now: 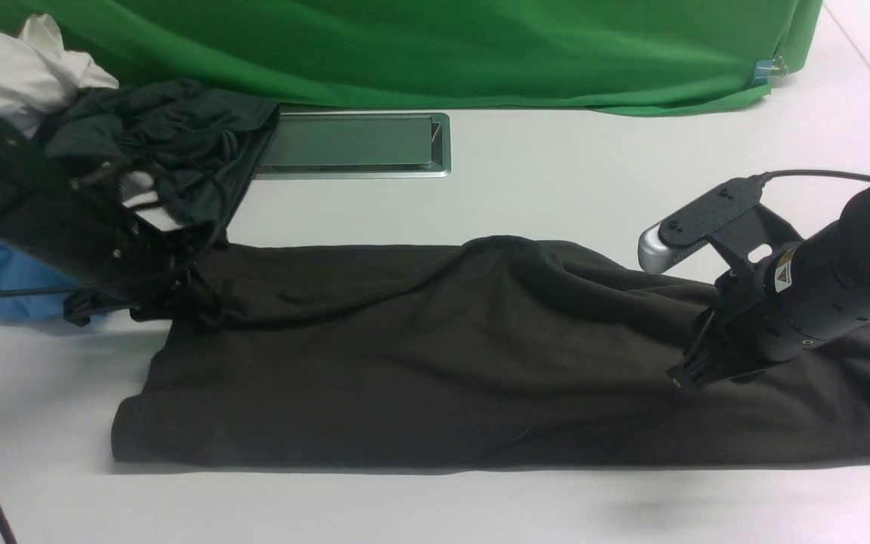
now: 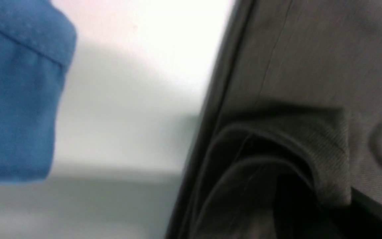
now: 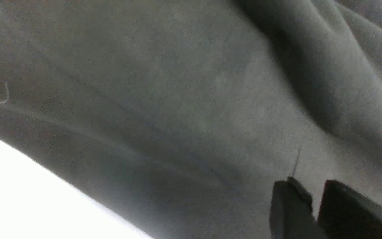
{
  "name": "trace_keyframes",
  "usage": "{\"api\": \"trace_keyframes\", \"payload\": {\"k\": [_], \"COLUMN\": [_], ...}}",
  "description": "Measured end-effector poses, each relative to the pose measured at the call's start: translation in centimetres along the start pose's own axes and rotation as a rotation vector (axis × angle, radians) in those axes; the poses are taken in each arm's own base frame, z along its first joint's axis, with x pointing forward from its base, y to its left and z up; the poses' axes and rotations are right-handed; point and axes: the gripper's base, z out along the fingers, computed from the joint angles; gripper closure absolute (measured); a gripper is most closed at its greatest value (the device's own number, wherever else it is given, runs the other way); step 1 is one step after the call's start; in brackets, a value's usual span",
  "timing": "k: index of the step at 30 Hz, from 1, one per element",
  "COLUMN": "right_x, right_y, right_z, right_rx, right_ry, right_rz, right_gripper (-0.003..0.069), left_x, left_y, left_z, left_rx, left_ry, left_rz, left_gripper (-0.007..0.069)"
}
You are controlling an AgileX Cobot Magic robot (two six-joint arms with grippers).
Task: Fold a long-sleeved shirt on a white desktop.
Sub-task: 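Grasp the waist and leg ends of the folded dark trousers and straighten them on the table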
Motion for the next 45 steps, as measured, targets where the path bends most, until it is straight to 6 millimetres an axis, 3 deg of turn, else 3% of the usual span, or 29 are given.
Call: {"api": "trace_keyframes", "payload": {"k": [8, 20, 25, 26, 29, 34, 40, 42, 45], "right_x": [-0.1, -0.2, -0.3, -0.3, -0.3, 0.1, 0.5, 0.6, 0.5], "right_y": [0.0, 0.0, 0.0, 0.0, 0.0, 0.0, 0.1, 0.1, 0.1], "right_z": [0.0, 0.0, 0.0, 0.0, 0.0, 0.0, 0.0, -0.1, -0.5], "right_rx": [0.003, 0.005, 0.005, 0.005, 0.005, -0.002, -0.009, -0.010, -0.008], "right_ry": [-0.016, -0.027, -0.030, -0.030, -0.029, 0.010, 0.054, 0.062, 0.051], "right_rz": [0.000, 0.004, 0.009, 0.013, 0.017, 0.019, 0.024, 0.027, 0.026], "right_gripper": [0.0484, 0.0465, 0.0456, 0.0452, 0.0449, 0.0440, 0.0424, 0.0421, 0.0421], "left_x": [-1.1, -2.1, -2.2, -2.2, -2.3, -2.3, -2.6, -1.6, 0.7], "left_y": [0.1, 0.3, 0.4, 0.5, 0.5, 0.1, -1.7, -1.9, -1.4], "left_z": [-0.7, -0.8, -0.8, -0.8, -0.8, -1.6, -6.1, -7.8, -8.1], "left_rx": [0.136, 0.128, 0.116, 0.109, 0.107, 0.120, 0.127, 0.064, -0.067], "left_ry": [-0.083, -0.184, -0.198, -0.205, -0.207, -0.201, -0.218, -0.163, -0.047], "left_rz": [-0.081, -0.152, -0.185, -0.192, -0.194, -0.142, 0.034, 0.066, 0.068], "left_gripper": [0.0582, 0.0554, 0.0437, 0.0357, 0.0263, -0.0015, -0.0067, -0.0069, -0.0069]}}
